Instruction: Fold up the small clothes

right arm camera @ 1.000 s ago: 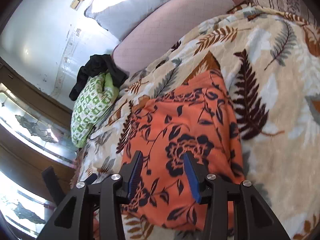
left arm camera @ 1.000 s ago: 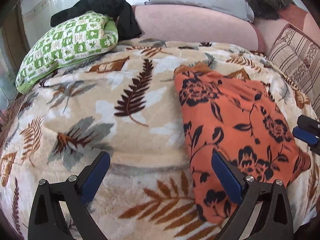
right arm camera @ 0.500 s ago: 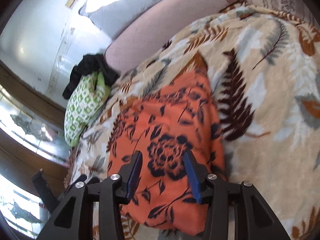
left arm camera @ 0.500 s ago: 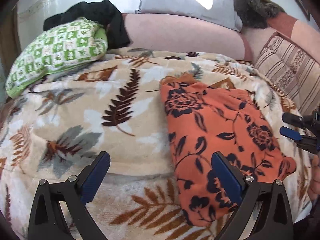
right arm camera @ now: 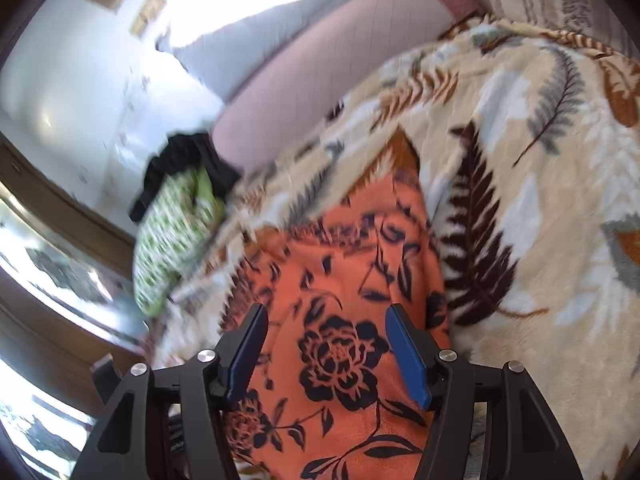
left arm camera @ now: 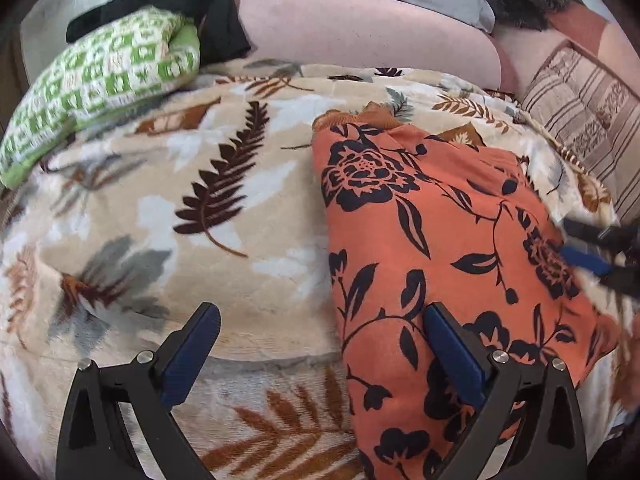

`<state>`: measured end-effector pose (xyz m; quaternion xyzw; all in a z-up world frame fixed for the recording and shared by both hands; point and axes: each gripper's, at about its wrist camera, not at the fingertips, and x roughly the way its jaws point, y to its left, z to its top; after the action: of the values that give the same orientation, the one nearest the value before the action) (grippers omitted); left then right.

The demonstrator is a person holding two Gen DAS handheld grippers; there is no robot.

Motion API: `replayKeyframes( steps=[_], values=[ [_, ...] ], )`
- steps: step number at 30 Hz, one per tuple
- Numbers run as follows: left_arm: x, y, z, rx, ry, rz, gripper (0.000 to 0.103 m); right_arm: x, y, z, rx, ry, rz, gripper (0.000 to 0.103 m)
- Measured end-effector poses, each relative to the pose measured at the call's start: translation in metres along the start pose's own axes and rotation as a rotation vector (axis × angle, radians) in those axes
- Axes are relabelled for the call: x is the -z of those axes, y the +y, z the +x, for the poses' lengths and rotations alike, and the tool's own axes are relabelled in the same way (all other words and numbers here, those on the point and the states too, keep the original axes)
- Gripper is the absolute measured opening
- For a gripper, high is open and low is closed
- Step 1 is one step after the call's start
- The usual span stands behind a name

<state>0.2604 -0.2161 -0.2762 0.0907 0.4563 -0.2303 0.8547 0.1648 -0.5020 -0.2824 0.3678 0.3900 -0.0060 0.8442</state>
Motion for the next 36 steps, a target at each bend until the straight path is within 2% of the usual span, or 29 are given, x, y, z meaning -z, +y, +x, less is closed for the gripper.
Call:
replayKeyframes(
  steps=[1,2,6,11,13,16,19,21,23,24,25,27,30,32,35,36],
  values=[
    [-0.001,0.000,-0.001,0.003,0.001,-0.002,0.102,0.001,-0.001,0.012,0.050,0.031,-0.008,0.065],
    [-0.002,-0.001,-0.002,-0.003,-0.009,0.008,0.102,-0.001,0.001,0.014,0.059,0.031,-0.016,0.065],
    [-0.007,0.003,-0.013,0.006,-0.068,-0.008,0.102,-0.017,0.004,0.000,-0.013,-0.029,-0.011,0.066],
    [-0.019,0.014,-0.010,0.060,-0.080,-0.076,0.102,-0.037,-0.003,0.005,-0.092,-0.049,0.069,0.066],
    [-0.021,0.012,-0.005,0.080,-0.067,-0.089,0.102,-0.044,-0.004,0.015,-0.105,-0.035,0.090,0.066],
    [-0.019,0.002,0.019,0.032,0.040,-0.040,0.102,-0.054,-0.012,0.048,-0.056,0.058,0.130,0.066],
    [-0.020,0.005,0.016,0.059,0.036,-0.066,0.102,-0.063,-0.013,0.053,-0.053,0.059,0.150,0.066],
    [-0.021,0.006,0.006,0.039,-0.010,-0.039,0.102,-0.067,-0.005,0.046,-0.069,0.035,0.114,0.066],
    [-0.020,0.007,-0.002,0.022,-0.021,-0.030,0.102,-0.069,0.008,0.040,-0.086,0.003,0.051,0.055],
    [-0.018,0.007,-0.006,0.034,-0.022,-0.024,0.102,-0.069,0.017,0.040,-0.077,0.008,0.017,0.030],
    [-0.016,0.006,-0.011,0.044,-0.027,-0.007,0.102,-0.067,0.028,0.042,-0.070,0.020,-0.028,0.023],
    [-0.010,0.001,-0.019,0.023,-0.046,0.050,0.102,-0.059,0.050,0.049,-0.063,0.044,-0.112,0.021],
    [0.004,-0.005,-0.025,-0.021,-0.044,0.145,0.102,-0.049,0.066,0.067,0.018,0.063,-0.167,0.020],
    [0.013,-0.007,-0.019,-0.010,-0.012,0.170,0.102,-0.049,0.053,0.086,0.141,0.060,-0.126,0.021],
    [0.018,-0.002,-0.019,0.019,-0.013,0.152,0.102,-0.055,0.033,0.096,0.137,0.051,-0.060,0.010],
    [0.018,-0.001,-0.020,0.025,-0.013,0.154,0.102,-0.057,0.033,0.094,0.130,0.047,-0.052,0.009]
  ],
)
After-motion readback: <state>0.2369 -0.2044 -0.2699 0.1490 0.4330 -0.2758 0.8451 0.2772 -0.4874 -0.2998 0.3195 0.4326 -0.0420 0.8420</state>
